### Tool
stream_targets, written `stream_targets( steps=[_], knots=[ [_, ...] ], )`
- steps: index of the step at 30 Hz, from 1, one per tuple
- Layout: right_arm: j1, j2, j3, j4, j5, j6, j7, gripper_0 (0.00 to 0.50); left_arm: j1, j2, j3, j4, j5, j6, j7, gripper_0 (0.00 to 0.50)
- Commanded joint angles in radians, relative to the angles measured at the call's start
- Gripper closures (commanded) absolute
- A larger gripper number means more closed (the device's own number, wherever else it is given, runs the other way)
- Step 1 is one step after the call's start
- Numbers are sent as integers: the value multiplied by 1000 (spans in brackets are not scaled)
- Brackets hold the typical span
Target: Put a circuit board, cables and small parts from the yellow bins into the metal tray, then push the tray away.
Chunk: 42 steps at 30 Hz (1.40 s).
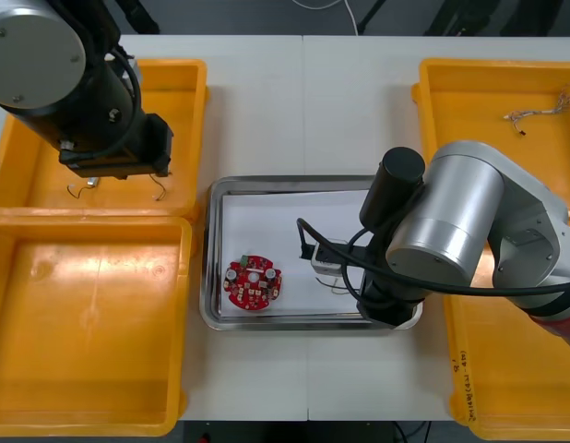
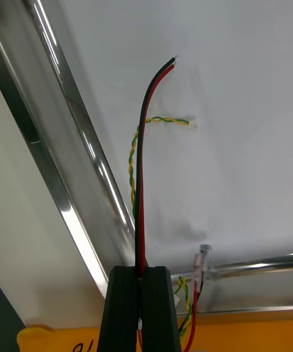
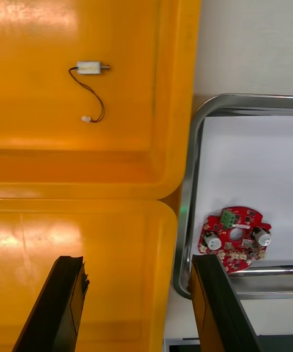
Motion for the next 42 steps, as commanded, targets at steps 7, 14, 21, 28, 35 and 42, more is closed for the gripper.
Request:
stream_targets(
  steps=[7,14,21,28,35,42],
  knots=[
    [-27,36,67,57,66,-129,17,500,-49,121,161,106,91,15,-200,0],
    [-5,36,80,90,93,-201,21,500,-20,134,248,223,51,15,-359,0],
    [18,36,83,88,109,-228,11,493,8,126,247,346,-74,-73,-461,0],
    [27,37,83,90,129,-228,8,298,17,126,247,467,-108,-183,-545,0],
    [27,37,85,90,127,-226,-3,0,17,94,245,551,-111,-285,-586,0],
    [25,46,74,88,152,-228,-8,0,17,52,237,656,-131,-377,-711,0]
  ],
)
